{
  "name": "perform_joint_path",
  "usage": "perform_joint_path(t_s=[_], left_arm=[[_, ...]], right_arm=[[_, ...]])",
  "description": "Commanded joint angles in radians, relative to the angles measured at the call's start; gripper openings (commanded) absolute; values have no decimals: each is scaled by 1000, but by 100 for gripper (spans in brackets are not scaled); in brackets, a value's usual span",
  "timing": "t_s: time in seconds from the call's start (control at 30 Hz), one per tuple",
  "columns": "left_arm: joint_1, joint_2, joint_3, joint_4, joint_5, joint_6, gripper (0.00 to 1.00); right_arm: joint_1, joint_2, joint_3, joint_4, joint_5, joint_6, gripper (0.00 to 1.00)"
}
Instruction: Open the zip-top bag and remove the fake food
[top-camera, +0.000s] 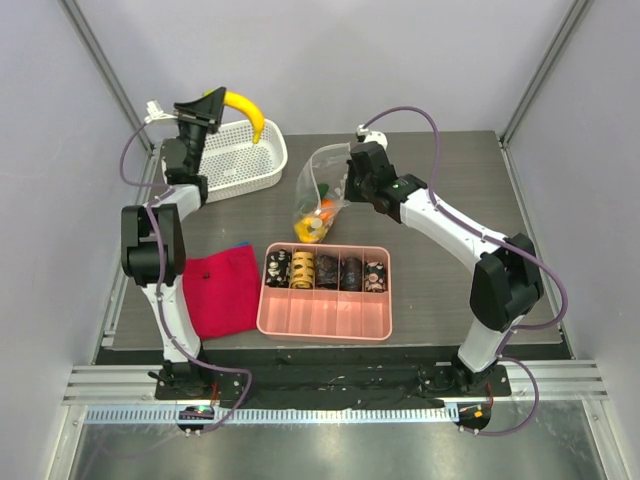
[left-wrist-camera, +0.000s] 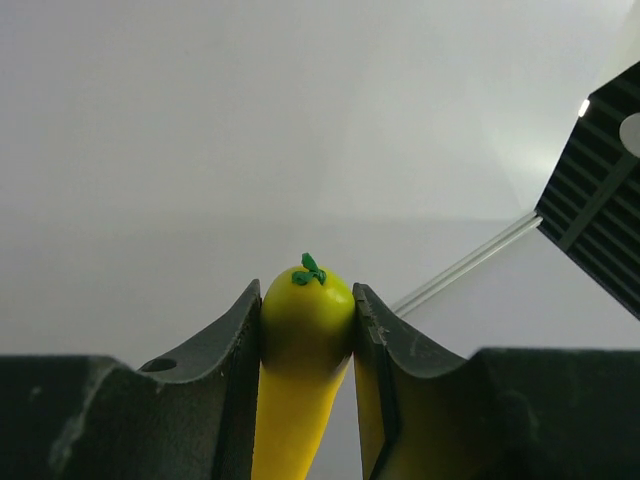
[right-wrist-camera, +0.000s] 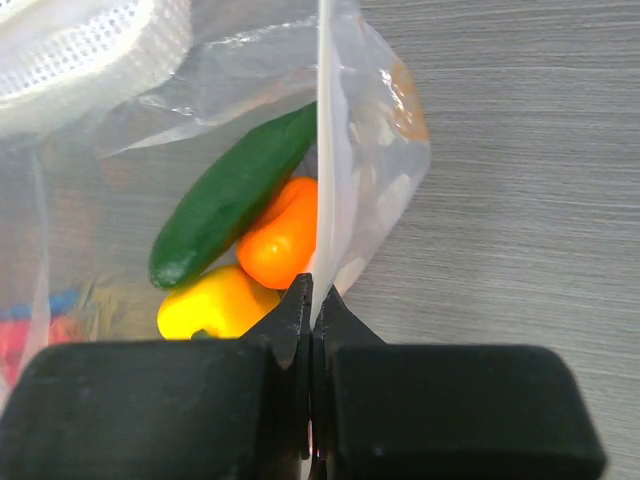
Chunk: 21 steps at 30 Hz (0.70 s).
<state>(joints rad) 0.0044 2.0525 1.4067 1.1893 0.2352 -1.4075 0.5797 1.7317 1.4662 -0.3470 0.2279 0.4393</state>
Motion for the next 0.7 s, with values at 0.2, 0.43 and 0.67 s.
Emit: perform_joint_path(t_s=[0.2, 0.43, 0.67], left_arm=[[94, 169, 35, 14, -17, -57, 0], [103, 209, 116, -279, -112, 157, 8], [100, 150, 164, -773, -212, 293, 76]], right_arm=[[-6, -34, 37, -12, 61, -50, 1], [-4, -34, 39, -12, 57, -53, 1], [-4, -40, 52, -20, 59, -63, 1]])
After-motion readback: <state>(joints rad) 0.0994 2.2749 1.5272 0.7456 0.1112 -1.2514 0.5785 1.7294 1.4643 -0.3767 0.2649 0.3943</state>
